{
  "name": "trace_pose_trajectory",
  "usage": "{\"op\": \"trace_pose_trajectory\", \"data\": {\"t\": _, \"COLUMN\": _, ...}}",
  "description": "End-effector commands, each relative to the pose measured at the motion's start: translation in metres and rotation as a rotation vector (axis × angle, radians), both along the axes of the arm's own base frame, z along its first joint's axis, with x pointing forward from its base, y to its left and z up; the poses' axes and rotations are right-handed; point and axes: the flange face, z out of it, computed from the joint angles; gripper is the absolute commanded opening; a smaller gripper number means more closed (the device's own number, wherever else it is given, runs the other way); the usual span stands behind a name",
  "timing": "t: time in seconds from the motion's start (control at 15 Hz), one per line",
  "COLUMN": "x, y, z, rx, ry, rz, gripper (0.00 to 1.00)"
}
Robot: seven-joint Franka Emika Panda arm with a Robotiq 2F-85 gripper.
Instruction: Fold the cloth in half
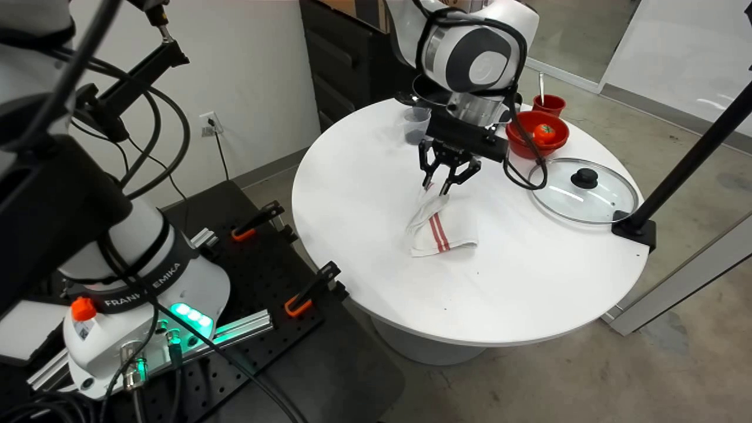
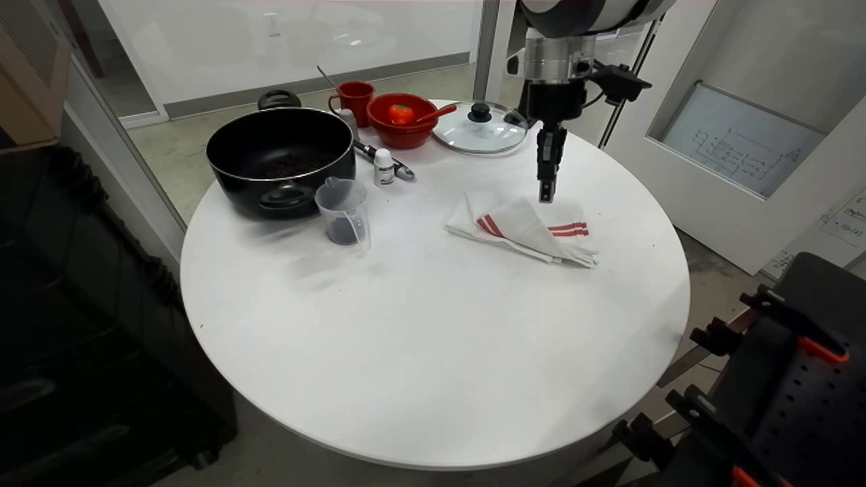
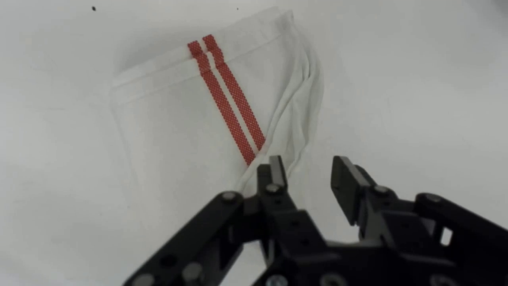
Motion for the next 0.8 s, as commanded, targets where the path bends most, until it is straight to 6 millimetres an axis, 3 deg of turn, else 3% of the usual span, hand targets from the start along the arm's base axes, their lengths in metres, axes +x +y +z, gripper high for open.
{"op": "trace_pose_trajectory", "data": {"t": 0.0, "x": 0.016, "y": -0.010, "z": -0.006, "rx": 0.030, "ry": 0.056, "rz": -0.004, "gripper": 0.69}}
{"op": "trace_pose_trajectory", "data": {"t": 0.27, "x": 0.029, "y": -0.014, "z": -0.028, "rx": 0.036, "ry": 0.103, "rz": -0.011, "gripper": 0.99}}
{"op": "trace_pose_trajectory", "data": {"t": 0.47, "x": 0.035, "y": -0.013, "z": -0.048, "rx": 0.066, "ry": 0.096, "rz": 0.013, "gripper": 1.00}}
{"op": "trace_pose_trajectory", "data": {"t": 0.53, "x": 0.037, "y": -0.012, "z": -0.054, "rx": 0.079, "ry": 0.093, "rz": 0.024, "gripper": 0.75}}
{"op": "trace_pose_trajectory", "data": {"t": 0.67, "x": 0.040, "y": -0.011, "z": -0.062, "rx": 0.094, "ry": 0.094, "rz": 0.039, "gripper": 0.72}}
{"op": "trace_pose_trajectory", "data": {"t": 0.73, "x": 0.041, "y": -0.010, "z": -0.065, "rx": 0.096, "ry": 0.094, "rz": 0.046, "gripper": 0.66}}
